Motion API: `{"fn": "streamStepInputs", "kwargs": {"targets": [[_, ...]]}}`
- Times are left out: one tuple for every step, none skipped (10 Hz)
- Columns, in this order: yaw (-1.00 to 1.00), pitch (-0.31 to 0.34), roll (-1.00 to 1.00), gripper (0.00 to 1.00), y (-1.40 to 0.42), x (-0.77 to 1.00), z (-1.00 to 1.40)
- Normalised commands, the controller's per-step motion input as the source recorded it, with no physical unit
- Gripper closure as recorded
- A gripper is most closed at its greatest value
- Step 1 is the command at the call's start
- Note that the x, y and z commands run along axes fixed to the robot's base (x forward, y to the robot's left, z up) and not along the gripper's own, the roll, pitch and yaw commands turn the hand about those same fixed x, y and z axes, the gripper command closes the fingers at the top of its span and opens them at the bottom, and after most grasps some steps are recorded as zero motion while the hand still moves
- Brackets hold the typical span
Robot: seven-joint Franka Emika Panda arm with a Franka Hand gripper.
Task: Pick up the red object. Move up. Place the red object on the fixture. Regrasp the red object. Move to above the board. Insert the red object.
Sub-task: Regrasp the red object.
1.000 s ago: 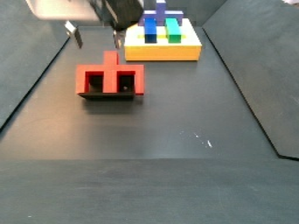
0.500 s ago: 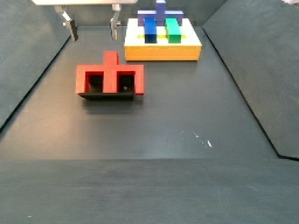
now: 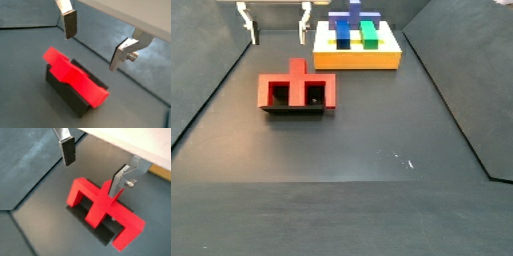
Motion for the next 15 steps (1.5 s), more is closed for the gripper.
{"fn": "streamStepInputs", "kwargs": {"targets": [[0.08, 0.031, 1.00, 0.00, -0.18, 0.03, 0.19], [0.11, 0.009, 1.00, 0.00, -0.25, 0.00, 0.07], [0.15, 0.000, 1.00, 0.00, -0.33, 0.00, 0.00], [0.19, 0.000, 1.00, 0.00, -0.33, 0.00, -0.01], [0.16, 0.000, 0.88, 0.00, -0.11, 0.00, -0.21], [0.15, 0.000, 0.70, 0.00, 0.00, 0.00, -0.29], [0.15, 0.000, 0.67, 0.00, 0.11, 0.00, -0.33], [0.14, 0.000, 0.55, 0.00, 0.03, 0.00, -0.26], [0.11, 0.000, 0.33, 0.00, 0.00, 0.00, -0.02], [0.00, 0.000, 0.00, 0.00, 0.00, 0.00, -0.07], [0.00, 0.043, 0.00, 0.00, 0.00, 0.00, -0.26], [0.00, 0.140, 0.00, 0.00, 0.00, -0.01, -0.31], [0.04, 0.260, 0.14, 0.00, 0.00, 0.00, -0.28], [0.15, 0.243, 0.05, 0.00, 0.00, 0.00, -0.27], [0.14, 0.183, 0.00, 0.00, 0.00, 0.09, -0.29]]}}
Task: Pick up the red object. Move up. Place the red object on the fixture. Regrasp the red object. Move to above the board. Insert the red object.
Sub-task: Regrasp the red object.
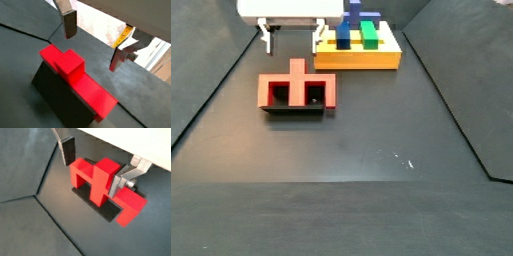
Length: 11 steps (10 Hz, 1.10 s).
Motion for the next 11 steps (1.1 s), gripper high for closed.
{"fn": "streamStepInputs", "kwargs": {"targets": [[0.13, 0.071, -0.05, 0.00, -0.02, 0.08, -0.35], [0.17, 0.000, -0.09, 0.00, -0.02, 0.00, -0.39], [0.17, 0.000, -0.11, 0.00, -0.04, 0.00, -0.34], [0.12, 0.000, 0.00, 0.00, -0.02, 0.00, -0.36], [0.07, 0.000, 0.00, 0.00, -0.01, 0.00, -0.29], [0.05, 0.000, 0.00, 0.00, -0.03, 0.00, -0.19], [0.03, 0.000, 0.00, 0.00, -0.03, 0.00, -0.19], [0.07, 0.000, 0.00, 0.00, -0.02, 0.00, -0.12], [0.11, 0.000, 0.03, 0.00, -0.10, 0.00, -0.04], [0.03, 0.000, 0.00, 0.00, -0.02, 0.00, 0.00], [0.00, 0.163, 0.08, 0.00, -0.02, 0.14, 0.00]]}}
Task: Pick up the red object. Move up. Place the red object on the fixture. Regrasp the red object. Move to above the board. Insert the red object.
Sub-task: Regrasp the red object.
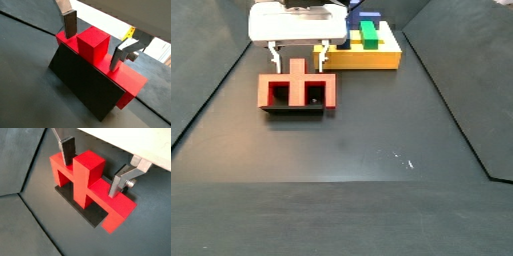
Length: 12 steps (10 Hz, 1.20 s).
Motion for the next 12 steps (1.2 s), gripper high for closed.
{"fn": "streamStepInputs", "kwargs": {"targets": [[-0.02, 0.249, 0.15, 0.00, 0.00, 0.15, 0.00], [-0.05, 0.306, 0.15, 0.00, 0.00, 0.18, 0.00], [-0.07, 0.329, 0.15, 0.00, 0.00, 0.17, 0.00], [-0.10, 0.280, 0.10, 0.00, 0.00, 0.15, 0.00], [-0.01, 0.123, 0.00, 0.00, 0.00, 0.09, 0.00], [0.00, 0.017, 0.00, 0.00, 0.00, 0.04, 0.00], [0.00, 0.000, 0.00, 0.00, 0.00, 0.00, 0.00], [0.00, 0.000, 0.00, 1.00, 0.00, 0.00, 0.00], [0.00, 0.000, 0.00, 1.00, 0.00, 0.00, 0.00], [0.00, 0.000, 0.00, 1.00, 0.00, 0.00, 0.00], [0.00, 0.000, 0.00, 1.00, 0.00, 0.00, 0.00], [0.00, 0.000, 0.00, 1.00, 0.00, 0.00, 0.00]]}}
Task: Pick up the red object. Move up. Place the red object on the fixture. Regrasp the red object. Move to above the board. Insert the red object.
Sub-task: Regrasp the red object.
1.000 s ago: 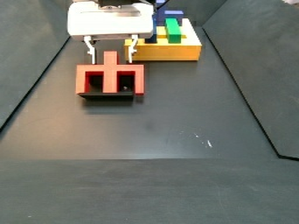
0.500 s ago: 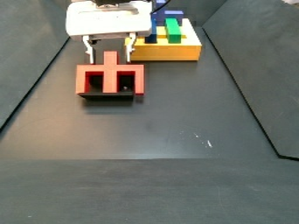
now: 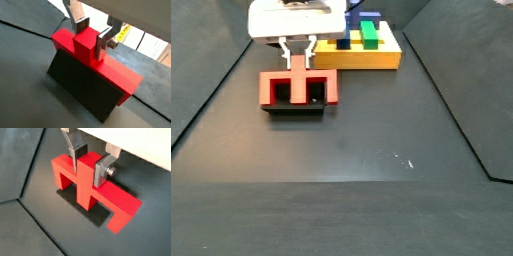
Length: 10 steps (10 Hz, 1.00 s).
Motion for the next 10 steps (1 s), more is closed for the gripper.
{"fn": "streamStepInputs", "kwargs": {"targets": [[0.00, 0.000, 0.00, 1.00, 0.00, 0.00, 0.00], [0.00, 0.000, 0.00, 1.00, 0.00, 0.00, 0.00], [0.00, 0.000, 0.00, 1.00, 0.00, 0.00, 0.00], [0.00, 0.000, 0.00, 1.00, 0.00, 0.00, 0.00], [0.00, 0.000, 0.00, 1.00, 0.00, 0.00, 0.00], [0.00, 0.000, 0.00, 1.00, 0.00, 0.00, 0.00], [0.00, 0.000, 0.00, 1.00, 0.00, 0.00, 0.00], [0.00, 0.000, 0.00, 1.00, 0.00, 0.00, 0.00], [0.00, 0.000, 0.00, 1.00, 0.00, 0.00, 0.00], [0.00, 0.000, 0.00, 1.00, 0.00, 0.00, 0.00]]}}
